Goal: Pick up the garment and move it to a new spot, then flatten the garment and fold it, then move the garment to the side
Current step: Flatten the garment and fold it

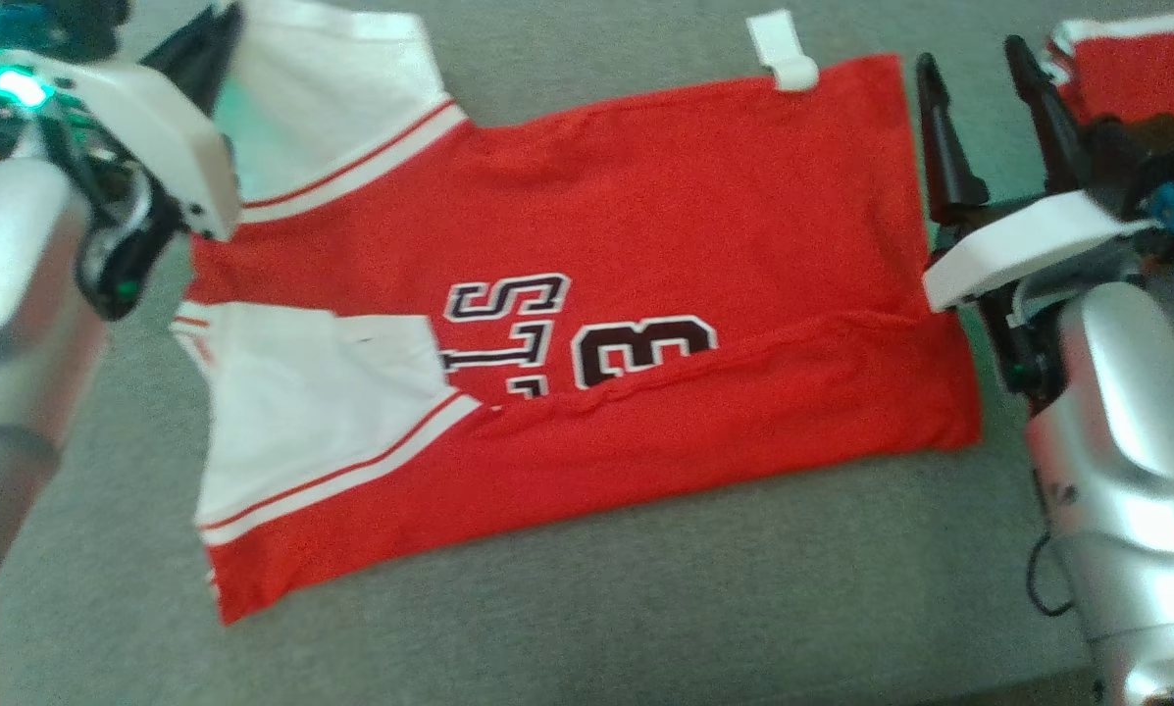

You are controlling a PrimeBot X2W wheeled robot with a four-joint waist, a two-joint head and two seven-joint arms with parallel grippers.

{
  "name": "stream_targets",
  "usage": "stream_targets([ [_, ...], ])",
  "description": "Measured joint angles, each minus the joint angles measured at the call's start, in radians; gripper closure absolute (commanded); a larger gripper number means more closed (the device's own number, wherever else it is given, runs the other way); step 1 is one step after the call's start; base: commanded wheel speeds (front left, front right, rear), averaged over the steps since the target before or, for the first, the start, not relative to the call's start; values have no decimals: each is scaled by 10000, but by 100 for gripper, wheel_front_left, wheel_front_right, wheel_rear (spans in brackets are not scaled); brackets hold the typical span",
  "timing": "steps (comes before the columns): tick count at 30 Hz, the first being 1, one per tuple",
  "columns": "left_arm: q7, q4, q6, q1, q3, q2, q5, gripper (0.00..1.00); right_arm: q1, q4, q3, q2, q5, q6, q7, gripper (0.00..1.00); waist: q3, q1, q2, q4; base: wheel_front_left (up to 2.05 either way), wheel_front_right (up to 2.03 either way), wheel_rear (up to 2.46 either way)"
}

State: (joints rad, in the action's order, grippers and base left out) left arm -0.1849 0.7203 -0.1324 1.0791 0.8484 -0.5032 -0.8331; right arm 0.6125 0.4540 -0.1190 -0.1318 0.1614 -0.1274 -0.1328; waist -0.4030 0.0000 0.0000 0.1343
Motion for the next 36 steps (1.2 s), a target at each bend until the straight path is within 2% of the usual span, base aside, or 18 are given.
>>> stream_targets([
  [6, 941, -882, 0, -105, 499, 247, 54, 100, 627, 1680, -123, -972, 178, 0, 1195, 0, 401, 0, 0, -986, 0, 0, 0],
  [10, 1310, -1417, 0, -591, 857, 341, 54, 100, 1203, 2982, -970, -1843, -121, 0, 1768, 0, 604, -1, 0, -1762, 0, 0, 0],
  [13, 1386, -1728, 0, -862, 1049, 453, 54, 100, 1437, 3710, -1289, -2157, -102, 0, 1952, 0, 659, -1, 0, -2156, 0, 0, 0],
  [18, 1511, -1987, 0, -954, 1227, 537, 54, 100, 1697, 4633, -1590, -2322, 194, 0, 2034, 0, 611, -1, 0, -2548, 0, 0, 0],
  [27, 1509, -2243, 0, -948, 1430, 642, -36, 100, 2639, 5720, -1722, -2623, 500, 0, 1971, 0, 213, 0, 0, -2742, 0, 0, 0],
  [36, 1507, -2169, 0, -802, 1522, 635, -50, 100, 3231, 6009, -2535, -2614, 1375, 0, 2023, 0, -95, 0, 0, -2744, 0, 0, 0],
])
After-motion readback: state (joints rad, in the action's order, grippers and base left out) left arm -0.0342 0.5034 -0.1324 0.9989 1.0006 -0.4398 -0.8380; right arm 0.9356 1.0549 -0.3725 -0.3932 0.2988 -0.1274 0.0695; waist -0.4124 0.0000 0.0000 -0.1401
